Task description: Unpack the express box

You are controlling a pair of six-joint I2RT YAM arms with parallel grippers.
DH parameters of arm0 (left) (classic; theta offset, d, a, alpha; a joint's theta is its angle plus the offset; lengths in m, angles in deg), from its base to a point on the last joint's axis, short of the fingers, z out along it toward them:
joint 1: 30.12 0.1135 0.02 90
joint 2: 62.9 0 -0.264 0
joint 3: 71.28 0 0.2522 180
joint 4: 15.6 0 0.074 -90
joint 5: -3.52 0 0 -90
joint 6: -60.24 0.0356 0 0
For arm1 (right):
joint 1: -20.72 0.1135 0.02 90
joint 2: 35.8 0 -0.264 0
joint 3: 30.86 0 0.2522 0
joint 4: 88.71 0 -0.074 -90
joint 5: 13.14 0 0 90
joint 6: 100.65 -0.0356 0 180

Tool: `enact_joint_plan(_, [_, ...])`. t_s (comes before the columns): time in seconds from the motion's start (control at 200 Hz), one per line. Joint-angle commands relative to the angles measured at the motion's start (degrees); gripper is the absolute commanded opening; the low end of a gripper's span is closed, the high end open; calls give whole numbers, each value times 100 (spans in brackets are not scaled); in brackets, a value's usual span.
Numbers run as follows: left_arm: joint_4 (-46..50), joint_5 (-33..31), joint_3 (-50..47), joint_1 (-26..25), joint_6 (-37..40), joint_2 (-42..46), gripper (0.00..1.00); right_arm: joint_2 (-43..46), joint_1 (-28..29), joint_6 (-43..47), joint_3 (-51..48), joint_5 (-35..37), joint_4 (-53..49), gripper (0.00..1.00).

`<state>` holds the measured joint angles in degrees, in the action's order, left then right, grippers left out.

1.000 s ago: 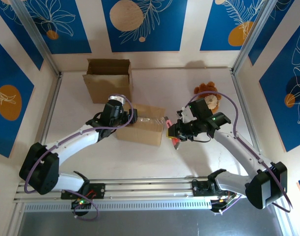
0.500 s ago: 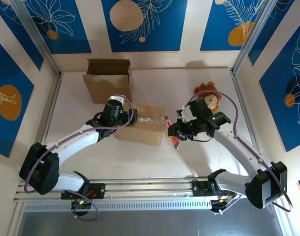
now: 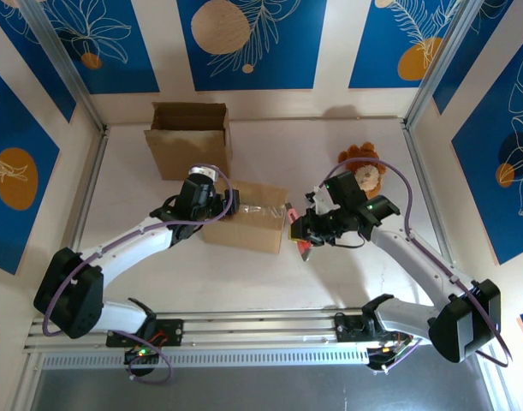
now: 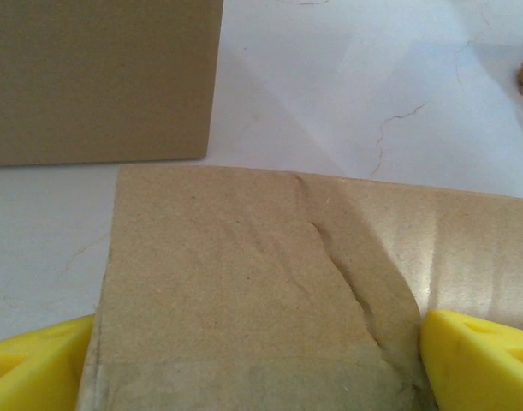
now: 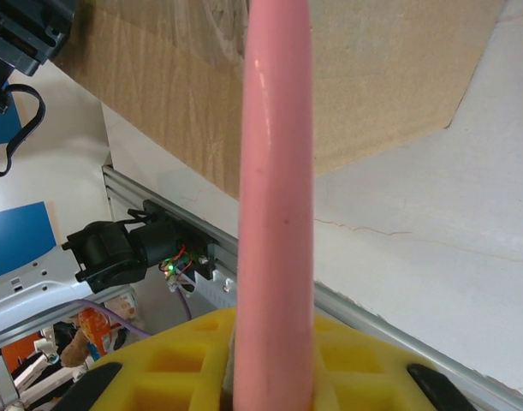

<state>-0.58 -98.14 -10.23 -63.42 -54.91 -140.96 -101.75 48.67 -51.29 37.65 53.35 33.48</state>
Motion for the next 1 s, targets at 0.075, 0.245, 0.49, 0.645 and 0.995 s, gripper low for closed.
enact_joint_plan(0.075, [918,-223,-273,-18,85,-330,91,247,284,-143,-274,-276,-35,0])
enact_joint_plan(0.245, [902,-196,-262,-19,73,-368,91,453,456,-339,-378,-205,-54,0])
enact_joint_plan(0.49, [891,-197,-255,-19,71,-376,90,706,735,-640,-495,-126,-8,0])
enact_joint_plan(0.645, [894,-192,-257,-18,73,-376,90,794,893,-846,-609,-112,137,0])
enact_joint_plan(0.995, [894,-200,-251,-12,80,-403,91,1037,1315,-1256,-788,78,224,0])
